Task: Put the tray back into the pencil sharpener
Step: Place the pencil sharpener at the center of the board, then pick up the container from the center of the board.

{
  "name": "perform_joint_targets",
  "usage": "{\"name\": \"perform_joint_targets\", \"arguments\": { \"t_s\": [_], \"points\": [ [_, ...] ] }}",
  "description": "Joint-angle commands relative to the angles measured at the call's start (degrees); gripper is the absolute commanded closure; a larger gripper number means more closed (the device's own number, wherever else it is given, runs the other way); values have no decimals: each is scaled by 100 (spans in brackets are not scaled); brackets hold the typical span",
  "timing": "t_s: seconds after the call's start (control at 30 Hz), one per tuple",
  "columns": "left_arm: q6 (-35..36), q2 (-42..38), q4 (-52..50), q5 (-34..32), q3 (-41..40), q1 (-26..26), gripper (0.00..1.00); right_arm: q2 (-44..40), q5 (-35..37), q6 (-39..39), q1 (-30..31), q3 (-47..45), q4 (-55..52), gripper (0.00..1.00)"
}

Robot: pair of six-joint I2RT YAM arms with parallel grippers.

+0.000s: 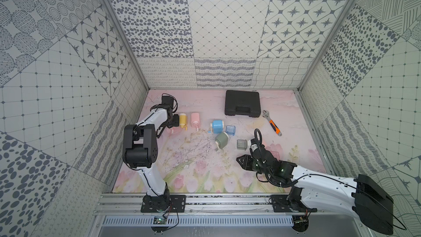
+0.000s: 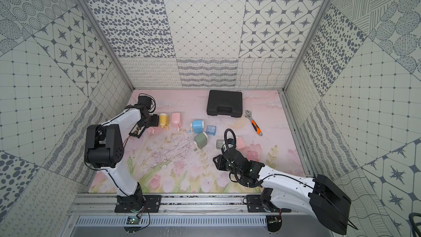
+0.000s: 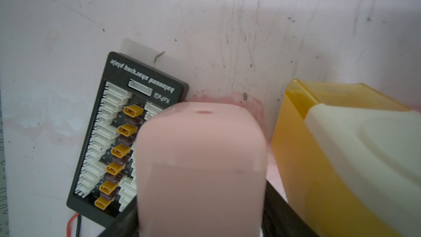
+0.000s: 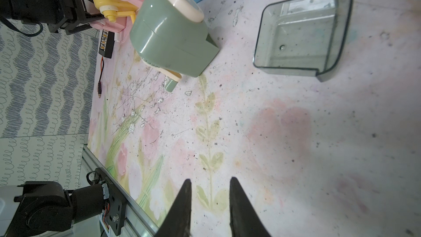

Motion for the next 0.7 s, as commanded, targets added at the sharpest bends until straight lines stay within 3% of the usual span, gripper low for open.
{"name": "perform_joint_targets", "arguments": {
  "t_s": [0.0,0.3,0.67],
  "points": [
    [-13,-66,-79,29,0,52,27,14,18,-14,-6,30,102,71],
    [-96,-735,32,-54,-279,119,20,4,36,-72,-7,129,-50,70],
    [-321,-3044,1354,-563,-1708,137,20,56,661,84,-75,694,-1254,63]
  ]
}}
